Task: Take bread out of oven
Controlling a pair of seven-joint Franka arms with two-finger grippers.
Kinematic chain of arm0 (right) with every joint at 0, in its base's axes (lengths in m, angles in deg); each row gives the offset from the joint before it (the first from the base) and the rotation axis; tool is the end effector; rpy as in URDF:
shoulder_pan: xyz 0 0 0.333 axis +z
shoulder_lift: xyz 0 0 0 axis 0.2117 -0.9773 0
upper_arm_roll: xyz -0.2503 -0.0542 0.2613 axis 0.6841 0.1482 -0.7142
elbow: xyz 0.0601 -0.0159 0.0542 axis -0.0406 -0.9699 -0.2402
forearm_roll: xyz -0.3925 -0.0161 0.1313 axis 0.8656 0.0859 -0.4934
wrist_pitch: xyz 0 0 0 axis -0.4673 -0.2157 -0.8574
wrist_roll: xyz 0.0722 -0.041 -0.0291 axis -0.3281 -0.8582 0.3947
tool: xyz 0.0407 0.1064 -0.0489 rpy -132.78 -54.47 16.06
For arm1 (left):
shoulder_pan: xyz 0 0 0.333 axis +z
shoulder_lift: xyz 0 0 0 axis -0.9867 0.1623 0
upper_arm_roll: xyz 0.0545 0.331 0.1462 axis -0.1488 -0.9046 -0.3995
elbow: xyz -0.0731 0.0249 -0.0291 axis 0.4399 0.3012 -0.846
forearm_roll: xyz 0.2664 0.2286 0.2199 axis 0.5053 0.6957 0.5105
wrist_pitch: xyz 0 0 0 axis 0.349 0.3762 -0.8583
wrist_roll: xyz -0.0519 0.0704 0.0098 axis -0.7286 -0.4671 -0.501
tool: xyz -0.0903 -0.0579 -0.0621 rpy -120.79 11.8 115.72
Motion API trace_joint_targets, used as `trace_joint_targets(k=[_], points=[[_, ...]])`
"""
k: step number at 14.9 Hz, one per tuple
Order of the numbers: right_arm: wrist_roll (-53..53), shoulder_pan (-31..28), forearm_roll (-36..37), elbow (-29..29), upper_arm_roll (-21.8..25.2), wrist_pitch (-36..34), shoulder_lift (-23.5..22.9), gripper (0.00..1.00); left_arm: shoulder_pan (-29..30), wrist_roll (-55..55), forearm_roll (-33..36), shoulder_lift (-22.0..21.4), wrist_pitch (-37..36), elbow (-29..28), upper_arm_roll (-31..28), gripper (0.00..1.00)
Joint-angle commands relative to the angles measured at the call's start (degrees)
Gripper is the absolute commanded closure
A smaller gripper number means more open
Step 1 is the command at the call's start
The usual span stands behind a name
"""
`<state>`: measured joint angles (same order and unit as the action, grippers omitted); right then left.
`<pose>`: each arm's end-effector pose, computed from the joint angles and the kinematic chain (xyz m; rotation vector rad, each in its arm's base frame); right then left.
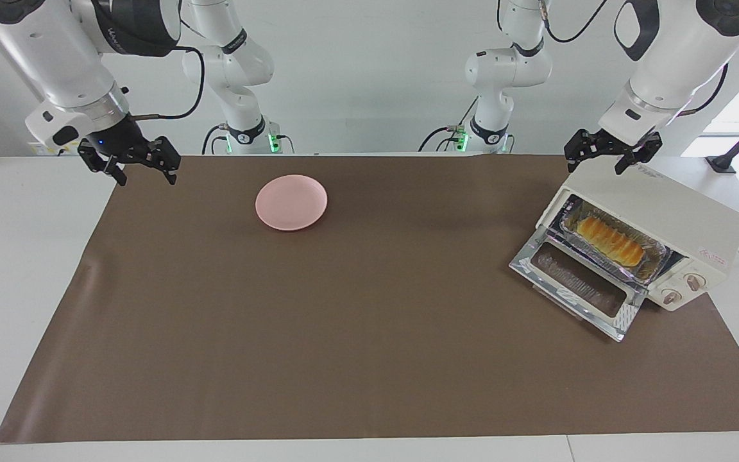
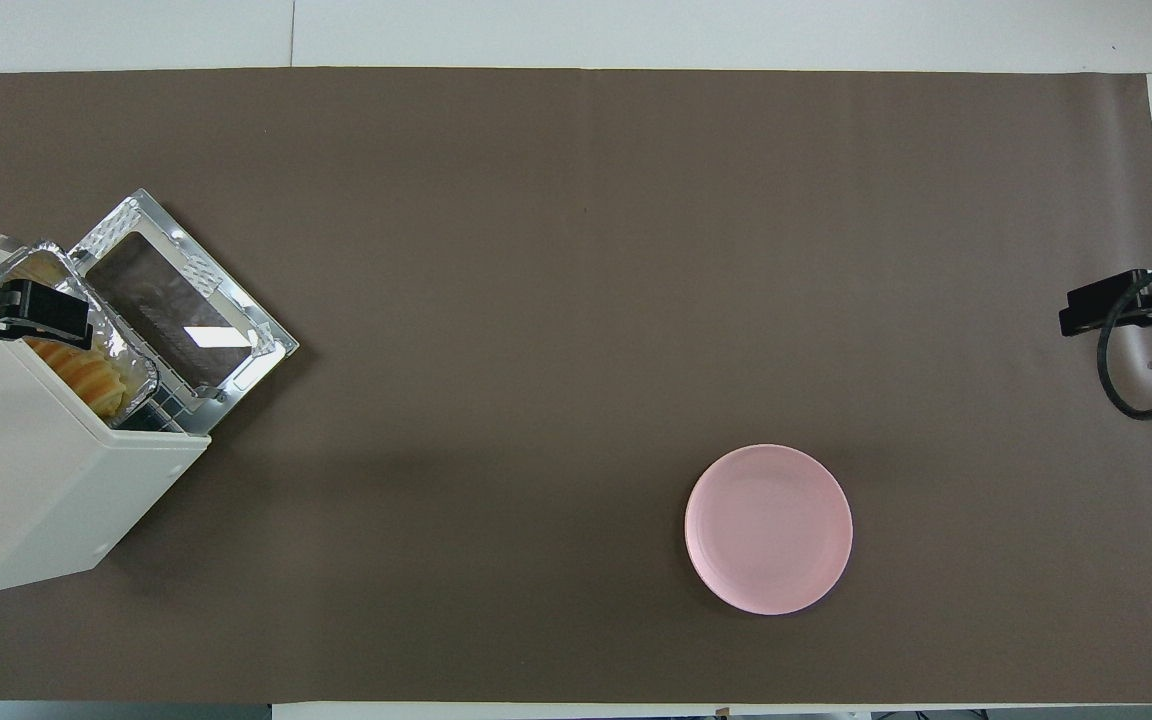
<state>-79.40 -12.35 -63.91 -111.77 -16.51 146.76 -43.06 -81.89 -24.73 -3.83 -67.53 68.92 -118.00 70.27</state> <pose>0.5635 -0.0375 0.6288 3.1394 0.0094 -0.0905 0.5605 -0.0344 0.6363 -3.0806 0.0122 0.1261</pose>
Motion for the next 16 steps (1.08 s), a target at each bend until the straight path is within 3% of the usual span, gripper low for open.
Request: trace_joint_targets(k=[1, 3, 6, 9, 11, 14, 16], points=[[1.3, -0.1, 1.0, -1.2, -0.1, 0.1, 1.1, 0.00, -0.5, -5.3, -0.5, 3.9, 1.4, 1.8, -0.4, 0.00], [1.2, -0.1, 1.0, -1.2, -0.1, 0.1, 1.1, 0.00, -1.1, -12.6, 0.7, 9.4, 0.7, 6.8, -0.5, 0.00], [1.2, -0.1, 1.0, -1.2, -0.1, 0.1, 1.1, 0.00, -6.0, -23.1, 8.3, 23.4, -5.7, 21.8, -1.3, 0.00], [1.2, -0.1, 1.0, -1.3, -0.1, 0.1, 1.1, 0.00, -8.6, -33.4, 10.6, 27.8, -4.5, 23.3, -5.0, 0.00], [1.3, -0.1, 1.0, -1.2, -0.1, 0.1, 1.1, 0.00, -9.0, -40.8, 11.9, 27.9, -0.8, 20.1, -6.2, 0.00], [1.2, -0.1, 1.0, -1.2, -0.1, 0.1, 1.1, 0.00, -9.1, -46.5, 17.2, 22.8, 6.0, 6.7, -6.1, 0.00], [1.3, -0.1, 1.0, -1.3, -0.1, 0.1, 1.1, 0.00, -9.1, -48.7, 17.3, 20.7, 10.0, 1.5, -6.1, 0.00]])
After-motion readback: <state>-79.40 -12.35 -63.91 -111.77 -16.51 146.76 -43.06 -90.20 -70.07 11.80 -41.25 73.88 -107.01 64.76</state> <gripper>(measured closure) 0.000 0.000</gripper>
